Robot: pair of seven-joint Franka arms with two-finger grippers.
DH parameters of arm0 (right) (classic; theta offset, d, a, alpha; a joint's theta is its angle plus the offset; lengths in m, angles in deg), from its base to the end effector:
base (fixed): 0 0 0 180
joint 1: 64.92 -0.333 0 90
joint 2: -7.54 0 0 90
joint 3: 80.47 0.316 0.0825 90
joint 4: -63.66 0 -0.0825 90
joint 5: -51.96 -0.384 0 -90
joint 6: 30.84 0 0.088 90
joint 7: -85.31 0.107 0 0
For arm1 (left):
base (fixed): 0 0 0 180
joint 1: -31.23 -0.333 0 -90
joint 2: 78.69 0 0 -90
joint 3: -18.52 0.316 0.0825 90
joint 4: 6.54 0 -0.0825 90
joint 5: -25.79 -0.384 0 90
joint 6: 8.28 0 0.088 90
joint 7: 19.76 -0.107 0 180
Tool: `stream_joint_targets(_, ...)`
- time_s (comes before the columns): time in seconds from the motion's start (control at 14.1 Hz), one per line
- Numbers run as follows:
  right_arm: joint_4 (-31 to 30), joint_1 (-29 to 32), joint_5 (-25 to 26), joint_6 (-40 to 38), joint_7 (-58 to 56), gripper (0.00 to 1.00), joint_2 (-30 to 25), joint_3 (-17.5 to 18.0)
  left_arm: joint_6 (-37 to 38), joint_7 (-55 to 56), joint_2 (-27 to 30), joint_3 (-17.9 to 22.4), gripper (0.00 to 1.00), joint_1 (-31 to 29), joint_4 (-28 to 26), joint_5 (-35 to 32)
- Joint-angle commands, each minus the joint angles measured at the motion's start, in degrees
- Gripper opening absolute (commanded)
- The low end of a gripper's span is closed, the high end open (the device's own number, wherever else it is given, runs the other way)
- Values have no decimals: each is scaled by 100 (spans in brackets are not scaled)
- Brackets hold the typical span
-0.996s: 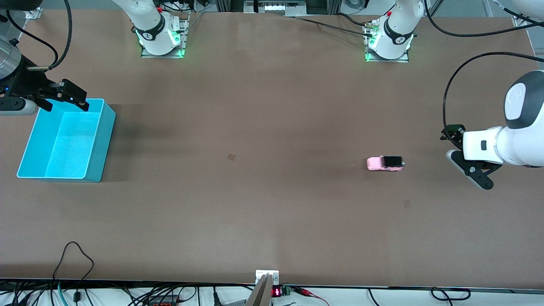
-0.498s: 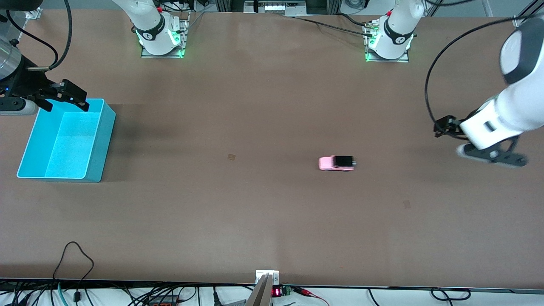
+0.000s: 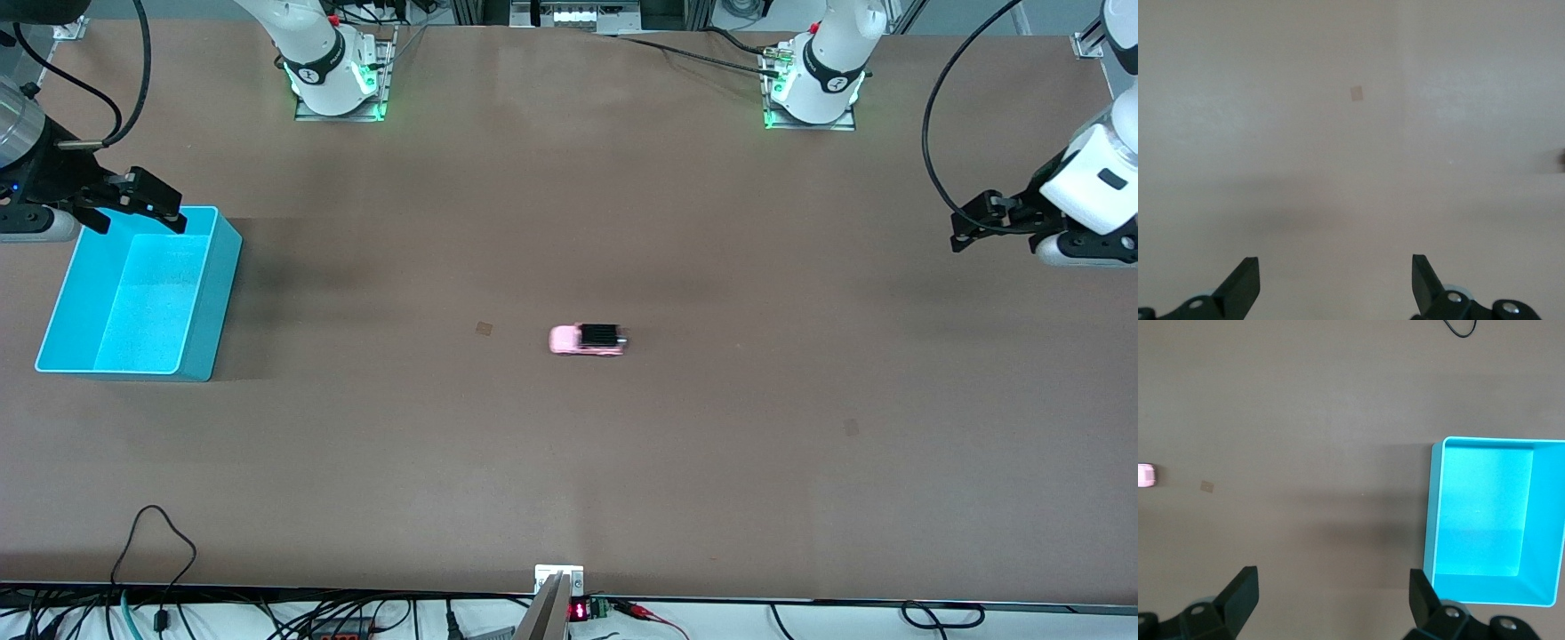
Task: Wind and store pink jeep toy
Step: 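Withdraw the left gripper while the jeep rolls toward the blue bin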
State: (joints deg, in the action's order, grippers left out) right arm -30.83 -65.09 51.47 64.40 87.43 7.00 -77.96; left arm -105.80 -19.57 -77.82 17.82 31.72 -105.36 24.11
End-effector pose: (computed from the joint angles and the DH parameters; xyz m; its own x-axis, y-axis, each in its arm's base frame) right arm 0.5580 0.0271 0.6006 0.9997 0.0090 0.0222 0.0092 -0.9999 -0.0089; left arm 0.5565 -0.0088 0.5712 0.9997 -0.0213 -0.0075 -0.0215 -0.9993 -0.0292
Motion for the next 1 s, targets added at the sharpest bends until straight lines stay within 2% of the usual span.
stream_joint_targets(0.0, 10, 52, -47, -50, -71, 100, -17, 21, 48, 105, 62, 26, 100, 74, -94, 36)
stream_joint_targets(0.28, 10, 52, -47, -76, -80, 100, 18, 21, 66, 96, 62, -150, 100, 83, -41, 27)
stream_joint_targets(0.92, 19, 26, -47, -120, -359, 100, 335, 30, 101, 96, 53, -176, 100, 83, 3, 27)
